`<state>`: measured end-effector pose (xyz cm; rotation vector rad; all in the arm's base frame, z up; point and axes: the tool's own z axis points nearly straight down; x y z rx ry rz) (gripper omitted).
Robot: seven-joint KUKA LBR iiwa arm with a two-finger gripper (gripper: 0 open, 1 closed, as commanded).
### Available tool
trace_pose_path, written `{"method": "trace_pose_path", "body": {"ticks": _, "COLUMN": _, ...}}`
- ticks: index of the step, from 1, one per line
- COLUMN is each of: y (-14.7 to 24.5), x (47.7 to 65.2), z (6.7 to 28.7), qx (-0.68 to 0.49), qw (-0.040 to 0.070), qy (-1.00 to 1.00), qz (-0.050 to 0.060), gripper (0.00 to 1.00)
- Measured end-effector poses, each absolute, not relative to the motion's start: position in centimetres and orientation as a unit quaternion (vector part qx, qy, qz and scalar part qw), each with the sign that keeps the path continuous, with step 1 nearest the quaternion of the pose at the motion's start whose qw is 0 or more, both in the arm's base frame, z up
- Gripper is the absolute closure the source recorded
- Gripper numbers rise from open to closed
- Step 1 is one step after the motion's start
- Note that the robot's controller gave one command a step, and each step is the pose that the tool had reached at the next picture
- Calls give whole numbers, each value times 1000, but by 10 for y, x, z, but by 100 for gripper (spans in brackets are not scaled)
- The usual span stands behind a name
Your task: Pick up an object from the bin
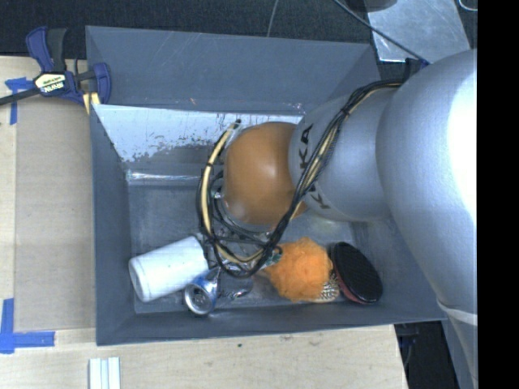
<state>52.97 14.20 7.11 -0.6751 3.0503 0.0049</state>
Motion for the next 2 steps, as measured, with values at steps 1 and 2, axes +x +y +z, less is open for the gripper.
{"method": "trace_pose_path", "body": {"ticks": 1, "y": 142, "x": 530, "z": 71, "qx": -216, "qw": 9, "qy": 976, "qz": 2, "gripper": 100}}
{"method": "trace_pose_path", "body": {"ticks": 2, "y": 142, "x": 520, "z": 73, "qx": -227, "qw": 8, "qy": 974, "qz": -1, "gripper": 100}}
